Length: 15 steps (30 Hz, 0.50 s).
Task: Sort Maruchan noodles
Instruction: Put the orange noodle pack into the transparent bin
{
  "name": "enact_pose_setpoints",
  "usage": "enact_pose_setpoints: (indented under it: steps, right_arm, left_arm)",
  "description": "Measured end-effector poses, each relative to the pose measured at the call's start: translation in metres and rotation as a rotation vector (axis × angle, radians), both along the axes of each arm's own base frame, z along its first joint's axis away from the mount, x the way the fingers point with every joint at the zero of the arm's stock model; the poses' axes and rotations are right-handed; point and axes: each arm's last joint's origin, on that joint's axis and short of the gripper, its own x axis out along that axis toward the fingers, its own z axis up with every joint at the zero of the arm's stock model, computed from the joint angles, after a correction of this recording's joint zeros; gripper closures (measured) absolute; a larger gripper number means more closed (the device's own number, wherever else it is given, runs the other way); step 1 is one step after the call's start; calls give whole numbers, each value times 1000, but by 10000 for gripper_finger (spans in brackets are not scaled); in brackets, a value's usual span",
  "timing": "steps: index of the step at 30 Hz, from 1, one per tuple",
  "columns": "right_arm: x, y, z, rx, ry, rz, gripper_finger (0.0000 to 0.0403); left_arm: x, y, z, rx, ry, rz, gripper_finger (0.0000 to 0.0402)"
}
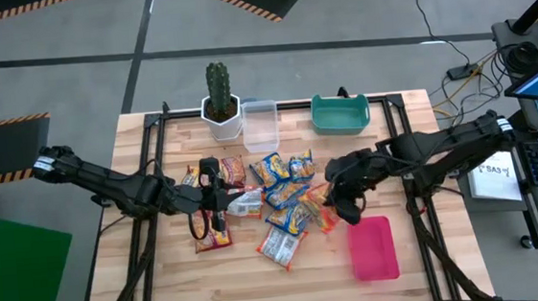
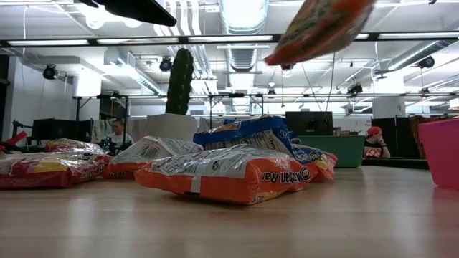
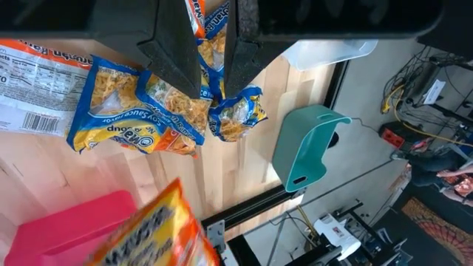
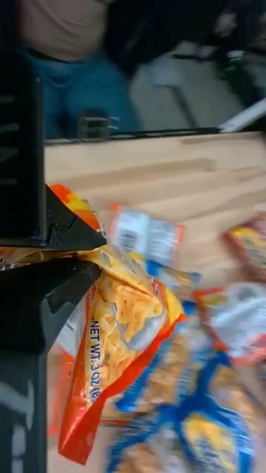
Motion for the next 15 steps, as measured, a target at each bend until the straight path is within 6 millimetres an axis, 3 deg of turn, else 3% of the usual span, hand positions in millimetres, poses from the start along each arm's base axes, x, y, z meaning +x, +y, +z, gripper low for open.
enact_pose_setpoints:
  steps: [7,15]
  right_arm:
    - [-18,20,30,73,132,60,394]
    - [-45,44,22,17,320,159,394]
  left_arm:
    - [0,0,0,-13,-4,6,357]
    - [0,0,0,-17,-5,8,357]
